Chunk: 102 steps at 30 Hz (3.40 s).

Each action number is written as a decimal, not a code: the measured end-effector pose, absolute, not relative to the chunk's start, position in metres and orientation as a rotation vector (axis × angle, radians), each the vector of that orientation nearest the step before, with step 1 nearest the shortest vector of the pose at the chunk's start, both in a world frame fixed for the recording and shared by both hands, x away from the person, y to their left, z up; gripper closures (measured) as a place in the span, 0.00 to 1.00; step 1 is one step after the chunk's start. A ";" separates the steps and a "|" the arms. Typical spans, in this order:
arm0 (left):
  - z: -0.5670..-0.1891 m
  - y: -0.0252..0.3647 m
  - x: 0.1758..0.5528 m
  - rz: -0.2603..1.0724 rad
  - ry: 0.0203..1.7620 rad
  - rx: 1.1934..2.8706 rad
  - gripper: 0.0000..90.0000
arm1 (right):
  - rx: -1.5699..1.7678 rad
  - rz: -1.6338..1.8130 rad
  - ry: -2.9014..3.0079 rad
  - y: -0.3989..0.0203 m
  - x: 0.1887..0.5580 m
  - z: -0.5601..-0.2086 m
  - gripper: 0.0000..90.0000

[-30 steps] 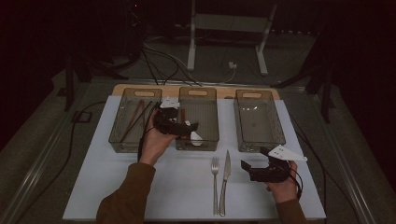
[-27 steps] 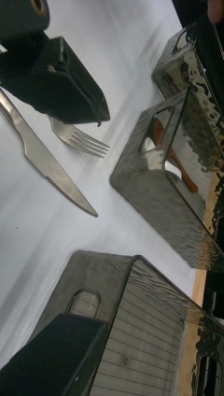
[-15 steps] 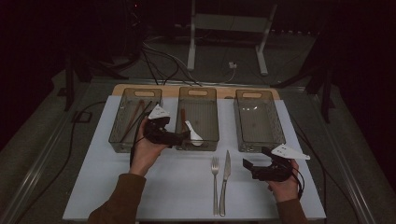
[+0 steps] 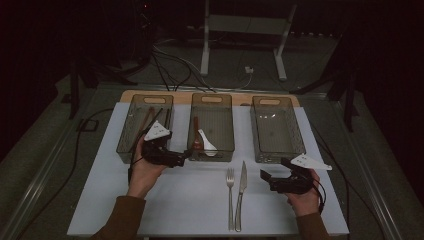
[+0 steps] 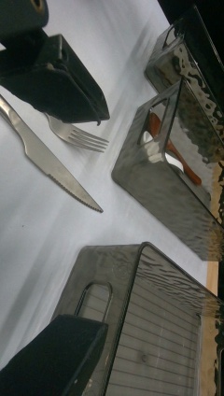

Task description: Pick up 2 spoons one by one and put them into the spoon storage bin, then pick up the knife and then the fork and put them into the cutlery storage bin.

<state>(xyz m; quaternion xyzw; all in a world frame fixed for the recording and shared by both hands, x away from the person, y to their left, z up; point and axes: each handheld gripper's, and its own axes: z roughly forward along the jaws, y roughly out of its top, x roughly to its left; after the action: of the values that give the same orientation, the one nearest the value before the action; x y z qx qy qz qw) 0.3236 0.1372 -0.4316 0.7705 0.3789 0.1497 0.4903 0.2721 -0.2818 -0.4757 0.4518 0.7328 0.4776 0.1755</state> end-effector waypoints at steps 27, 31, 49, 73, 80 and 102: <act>-0.450 0.169 0.277 0.472 0.936 1.812 0.01 | 1.277 1.340 2.083 -0.278 0.274 -0.471 0.02; -0.453 0.172 0.274 0.490 0.946 1.820 0.01 | 1.266 1.333 2.098 -0.277 0.276 -0.468 0.02; -0.472 0.179 0.267 0.505 0.991 1.821 0.01 | 1.211 1.293 2.221 -0.265 0.288 -0.462 0.02; -0.474 0.179 0.267 0.533 1.005 1.808 0.01 | 1.164 1.288 2.349 -0.236 0.306 -0.466 0.02; -0.474 0.178 0.267 0.532 1.006 1.807 0.01 | 1.155 1.285 2.389 -0.227 0.310 -0.471 0.02; -0.474 0.176 0.266 0.533 1.006 1.810 0.01 | 1.215 1.205 2.518 -0.207 0.320 -0.492 0.07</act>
<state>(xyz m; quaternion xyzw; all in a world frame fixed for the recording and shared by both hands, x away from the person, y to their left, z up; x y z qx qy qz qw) 0.2661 0.1764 -0.4743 0.7422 0.4126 0.2184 0.4808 0.3197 -0.2071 -0.4924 0.3986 0.8261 0.3953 0.0485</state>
